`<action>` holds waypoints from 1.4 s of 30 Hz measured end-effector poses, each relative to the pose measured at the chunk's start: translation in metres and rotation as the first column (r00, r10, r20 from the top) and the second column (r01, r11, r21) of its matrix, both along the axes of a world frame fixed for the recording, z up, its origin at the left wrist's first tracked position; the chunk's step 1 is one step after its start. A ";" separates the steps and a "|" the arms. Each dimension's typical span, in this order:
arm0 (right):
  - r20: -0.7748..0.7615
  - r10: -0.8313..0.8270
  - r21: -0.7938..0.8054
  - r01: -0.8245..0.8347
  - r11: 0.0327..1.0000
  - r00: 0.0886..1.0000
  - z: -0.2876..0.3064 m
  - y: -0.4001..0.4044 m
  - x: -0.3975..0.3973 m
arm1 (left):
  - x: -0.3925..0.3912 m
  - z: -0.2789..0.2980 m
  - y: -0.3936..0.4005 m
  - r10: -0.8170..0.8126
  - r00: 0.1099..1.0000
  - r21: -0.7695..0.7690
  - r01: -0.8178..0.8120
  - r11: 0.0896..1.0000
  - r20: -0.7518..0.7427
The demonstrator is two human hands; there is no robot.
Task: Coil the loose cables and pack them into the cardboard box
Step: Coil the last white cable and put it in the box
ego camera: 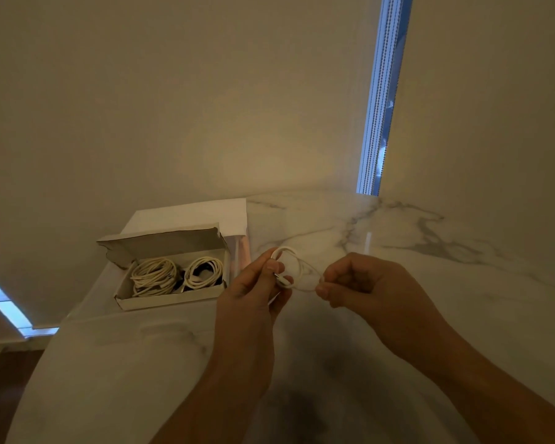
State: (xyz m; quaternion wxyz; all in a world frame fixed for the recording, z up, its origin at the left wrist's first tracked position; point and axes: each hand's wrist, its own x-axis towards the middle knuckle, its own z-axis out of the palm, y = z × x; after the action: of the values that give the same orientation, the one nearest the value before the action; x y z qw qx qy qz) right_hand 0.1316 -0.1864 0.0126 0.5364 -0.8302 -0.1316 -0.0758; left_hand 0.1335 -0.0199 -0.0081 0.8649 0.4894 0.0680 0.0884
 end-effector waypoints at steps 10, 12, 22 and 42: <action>-0.279 0.093 0.298 -0.006 0.954 0.956 -0.009 0.010 -0.001 | -0.002 -0.001 -0.007 -0.058 0.995 -0.011 0.059 0.998 0.076; -0.341 0.137 0.384 0.004 0.923 0.930 -0.010 0.011 -0.003 | -0.004 -0.003 -0.010 -0.066 0.994 0.022 0.064 0.998 0.087; -0.272 0.086 0.200 -0.031 0.979 0.958 -0.011 0.012 0.000 | -0.001 -0.006 -0.007 -0.055 0.997 0.132 0.047 0.990 0.057; 0.457 -0.033 -0.397 0.237 0.887 0.889 -0.021 -0.001 0.011 | -0.003 -0.005 -0.007 -0.094 0.990 0.587 0.013 0.809 0.109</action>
State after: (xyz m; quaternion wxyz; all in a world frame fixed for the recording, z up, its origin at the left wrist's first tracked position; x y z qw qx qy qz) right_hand 0.1429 -0.1878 -0.0081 0.2835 -0.8986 -0.2026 -0.2665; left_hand 0.1309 -0.0265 -0.0131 0.6771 0.7264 -0.0339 0.1129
